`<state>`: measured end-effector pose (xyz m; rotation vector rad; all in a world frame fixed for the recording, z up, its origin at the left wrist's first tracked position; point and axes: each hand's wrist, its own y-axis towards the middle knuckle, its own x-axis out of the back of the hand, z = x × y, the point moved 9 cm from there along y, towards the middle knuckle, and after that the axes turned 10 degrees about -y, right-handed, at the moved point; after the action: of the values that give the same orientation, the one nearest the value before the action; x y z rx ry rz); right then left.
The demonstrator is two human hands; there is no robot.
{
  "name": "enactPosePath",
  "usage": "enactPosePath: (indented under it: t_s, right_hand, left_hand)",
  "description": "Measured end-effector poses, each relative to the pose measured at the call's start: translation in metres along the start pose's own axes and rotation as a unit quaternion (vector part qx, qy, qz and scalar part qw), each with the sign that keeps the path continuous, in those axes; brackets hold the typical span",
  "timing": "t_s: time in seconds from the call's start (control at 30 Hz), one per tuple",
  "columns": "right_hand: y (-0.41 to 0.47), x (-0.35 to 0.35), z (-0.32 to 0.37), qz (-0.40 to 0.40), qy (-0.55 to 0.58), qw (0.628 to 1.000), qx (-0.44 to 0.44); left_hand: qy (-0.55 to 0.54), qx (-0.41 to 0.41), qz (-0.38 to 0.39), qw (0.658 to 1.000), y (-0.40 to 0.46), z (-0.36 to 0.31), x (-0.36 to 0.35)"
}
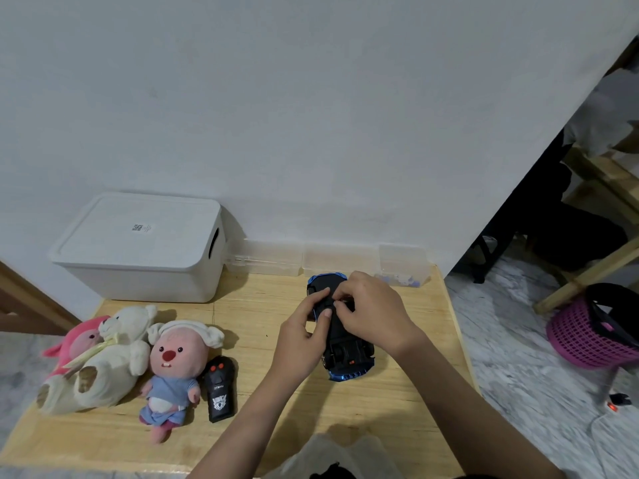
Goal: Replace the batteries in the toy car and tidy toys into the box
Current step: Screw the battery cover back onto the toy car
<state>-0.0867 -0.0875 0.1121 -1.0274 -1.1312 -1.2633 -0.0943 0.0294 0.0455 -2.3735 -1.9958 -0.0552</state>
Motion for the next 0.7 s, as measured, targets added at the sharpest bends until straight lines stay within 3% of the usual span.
enactPosePath:
  t_s: [0.7]
  right_hand:
    - [0.0039, -0.0018, 0.0068, 0.082, 0.021, 0.996, -0.008]
  left_hand:
    - [0.012, -0.01, 0.0, 1.0, -0.0074, -0.0023, 0.0019]
